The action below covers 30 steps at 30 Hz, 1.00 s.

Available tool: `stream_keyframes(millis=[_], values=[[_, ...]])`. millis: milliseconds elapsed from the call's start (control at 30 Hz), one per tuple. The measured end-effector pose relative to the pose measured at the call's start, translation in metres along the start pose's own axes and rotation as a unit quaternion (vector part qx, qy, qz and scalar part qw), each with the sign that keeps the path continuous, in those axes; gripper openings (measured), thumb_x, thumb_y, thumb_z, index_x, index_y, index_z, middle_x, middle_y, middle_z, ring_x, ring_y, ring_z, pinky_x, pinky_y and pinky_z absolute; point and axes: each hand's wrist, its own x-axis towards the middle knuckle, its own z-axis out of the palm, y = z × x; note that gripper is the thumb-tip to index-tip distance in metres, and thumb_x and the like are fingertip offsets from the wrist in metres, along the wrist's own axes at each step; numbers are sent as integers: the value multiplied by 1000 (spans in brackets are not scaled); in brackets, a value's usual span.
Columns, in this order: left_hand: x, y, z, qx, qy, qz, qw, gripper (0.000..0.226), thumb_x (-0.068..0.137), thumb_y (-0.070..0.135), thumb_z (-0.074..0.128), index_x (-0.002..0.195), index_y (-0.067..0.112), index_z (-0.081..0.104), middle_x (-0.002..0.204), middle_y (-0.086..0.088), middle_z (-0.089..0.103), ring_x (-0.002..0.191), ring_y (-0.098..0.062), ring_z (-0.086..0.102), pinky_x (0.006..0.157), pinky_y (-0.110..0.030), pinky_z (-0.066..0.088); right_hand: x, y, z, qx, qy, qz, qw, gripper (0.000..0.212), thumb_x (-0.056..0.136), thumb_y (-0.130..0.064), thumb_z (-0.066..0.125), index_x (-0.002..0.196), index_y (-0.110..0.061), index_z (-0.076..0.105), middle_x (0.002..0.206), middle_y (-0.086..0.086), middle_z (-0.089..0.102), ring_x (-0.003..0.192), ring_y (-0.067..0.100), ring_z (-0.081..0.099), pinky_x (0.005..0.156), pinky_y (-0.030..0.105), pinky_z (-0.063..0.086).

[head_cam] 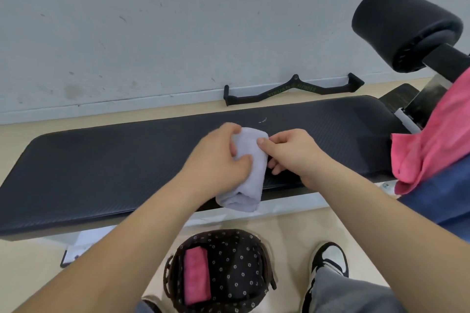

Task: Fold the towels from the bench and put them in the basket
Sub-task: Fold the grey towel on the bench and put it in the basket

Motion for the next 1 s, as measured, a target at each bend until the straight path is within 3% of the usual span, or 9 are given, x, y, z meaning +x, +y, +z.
stream_keyframes(millis=[100,167,300,367,467,567,700,867,1000], values=[[1,-12,-3,-18,-46,-75,996,62,79,58,77,125,21,58,96,8,65,84,-7,63,65,-25,48,1,-1,2,-35,-10,-9,999,24,99,-31,64,93,-10,75,76,10,75,59,18,68,81,42,63],[0,-15,-2,-115,-76,-105,985,47,77,50,83,110,23,67,95,8,73,85,-7,70,69,-26,56,-4,-1,4,-21,-29,-21,999,19,99,-24,64,95,-10,76,88,14,78,71,21,73,82,42,64],[-17,-17,-11,-258,-138,-116,949,36,79,34,86,112,28,75,100,10,80,92,-7,77,76,-27,60,-25,-5,8,71,-138,-55,986,16,102,-14,62,111,-12,76,100,9,80,94,22,77,82,36,63],[-30,-20,-18,-298,-145,-123,936,32,84,32,82,115,28,74,104,9,80,96,-9,77,84,-33,61,-37,-4,10,92,-162,-60,981,17,101,-19,65,115,-12,73,103,10,80,96,25,77,84,39,64],[-53,-29,-25,-353,-137,-134,916,30,90,21,75,120,23,73,110,4,80,103,-14,76,95,-41,60,-57,-3,14,22,-163,-63,984,29,96,-42,69,113,-18,72,102,4,80,96,22,77,91,43,62],[-76,-38,-30,-408,-131,-126,895,33,91,9,68,124,6,69,118,-12,77,112,-29,73,101,-49,57,-82,-5,21,-4,-254,-62,965,38,95,-49,67,120,-20,70,111,-6,79,106,10,74,99,35,57],[-99,-48,-32,-446,-107,-121,880,40,89,2,67,129,-2,63,125,-23,70,117,-38,68,99,-50,57,-107,-4,29,-11,-356,-42,933,36,94,-36,72,125,-19,70,119,-4,77,115,12,71,102,32,54],[-117,-67,-21,-449,-106,-132,877,41,86,4,72,127,3,66,122,-16,74,116,-34,70,103,-53,55,-119,16,41,-26,-384,-10,923,36,96,-20,72,131,-18,66,125,-1,75,120,18,69,107,40,52],[-126,-88,-3,-425,-115,-163,883,45,82,7,79,125,6,66,117,-11,77,107,-27,75,96,-52,60,-121,44,65,-45,-389,35,920,36,96,-6,68,131,-18,65,125,3,75,120,24,68,106,44,53]])
